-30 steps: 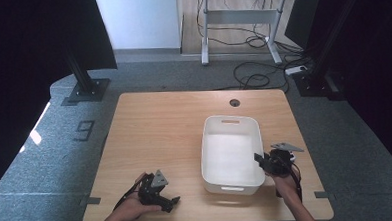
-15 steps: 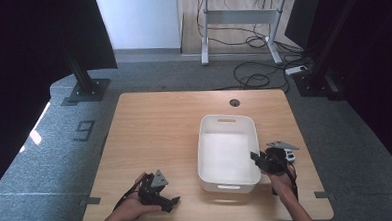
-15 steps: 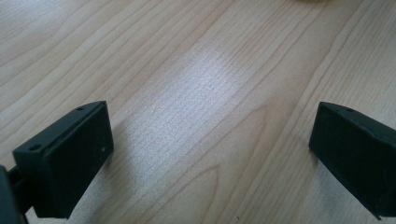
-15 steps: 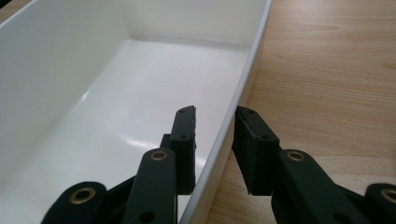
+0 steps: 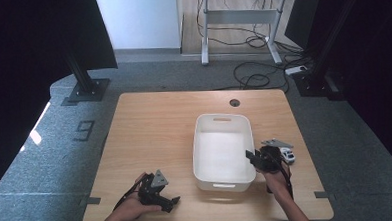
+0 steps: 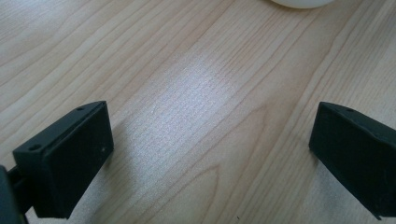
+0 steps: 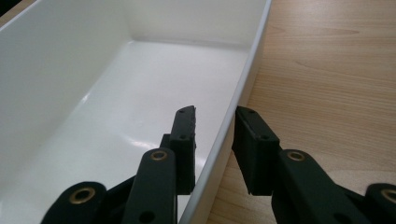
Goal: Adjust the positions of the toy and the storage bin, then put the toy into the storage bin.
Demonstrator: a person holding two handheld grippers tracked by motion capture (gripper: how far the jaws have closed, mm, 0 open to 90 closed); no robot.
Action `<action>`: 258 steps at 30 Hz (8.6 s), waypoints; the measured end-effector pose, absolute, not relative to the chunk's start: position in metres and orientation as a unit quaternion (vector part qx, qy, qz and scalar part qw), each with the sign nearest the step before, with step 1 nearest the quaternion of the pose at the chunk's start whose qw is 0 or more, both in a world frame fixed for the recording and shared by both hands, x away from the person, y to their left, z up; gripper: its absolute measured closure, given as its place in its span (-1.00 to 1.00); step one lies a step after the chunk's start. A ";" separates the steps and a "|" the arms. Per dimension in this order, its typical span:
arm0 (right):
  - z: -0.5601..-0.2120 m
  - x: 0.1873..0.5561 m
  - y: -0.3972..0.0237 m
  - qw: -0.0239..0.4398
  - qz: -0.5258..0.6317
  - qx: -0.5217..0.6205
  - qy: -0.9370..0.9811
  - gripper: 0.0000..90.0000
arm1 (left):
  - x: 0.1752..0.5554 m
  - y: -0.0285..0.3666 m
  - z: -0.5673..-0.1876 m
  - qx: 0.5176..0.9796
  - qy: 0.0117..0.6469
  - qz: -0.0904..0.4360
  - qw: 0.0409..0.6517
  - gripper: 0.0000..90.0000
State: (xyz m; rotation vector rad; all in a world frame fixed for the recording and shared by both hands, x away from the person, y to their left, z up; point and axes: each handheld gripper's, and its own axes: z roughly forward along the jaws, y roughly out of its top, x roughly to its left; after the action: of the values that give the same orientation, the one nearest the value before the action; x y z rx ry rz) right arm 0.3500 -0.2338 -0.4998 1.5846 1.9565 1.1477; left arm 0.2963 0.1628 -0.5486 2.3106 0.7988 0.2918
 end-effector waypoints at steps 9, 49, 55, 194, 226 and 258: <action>-0.500 0.354 -0.224 0.186 0.408 0.559 0.697 0.52 | 0.296 0.163 -0.549 0.885 0.306 0.112 0.333 -1.00; -0.501 0.355 -0.214 0.219 0.443 0.484 0.722 -0.45 | 0.296 0.163 -0.549 0.884 0.307 0.112 0.333 -1.00; -0.495 0.347 -0.226 0.220 0.443 0.483 0.722 -0.46 | 0.296 0.163 -0.549 0.884 0.307 0.112 0.333 -1.00; -0.532 0.355 -0.361 0.253 0.316 0.594 0.696 -0.41 | 0.296 0.163 -0.549 0.884 0.308 0.113 0.334 -1.00; -0.547 0.379 -0.363 0.252 0.303 0.616 0.682 -0.29 | 0.296 0.163 -0.549 0.884 0.308 0.112 0.333 -1.00; -0.538 0.378 -0.363 0.219 0.303 0.621 0.689 0.11 | 0.296 0.163 -0.549 0.884 0.307 0.112 0.333 -1.00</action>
State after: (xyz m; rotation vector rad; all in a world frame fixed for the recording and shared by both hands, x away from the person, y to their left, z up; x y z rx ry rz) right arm 0.3784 -0.3628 -0.5379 1.7182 1.9059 0.8398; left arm 0.2960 0.1627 -0.5486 2.3091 0.8030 0.2935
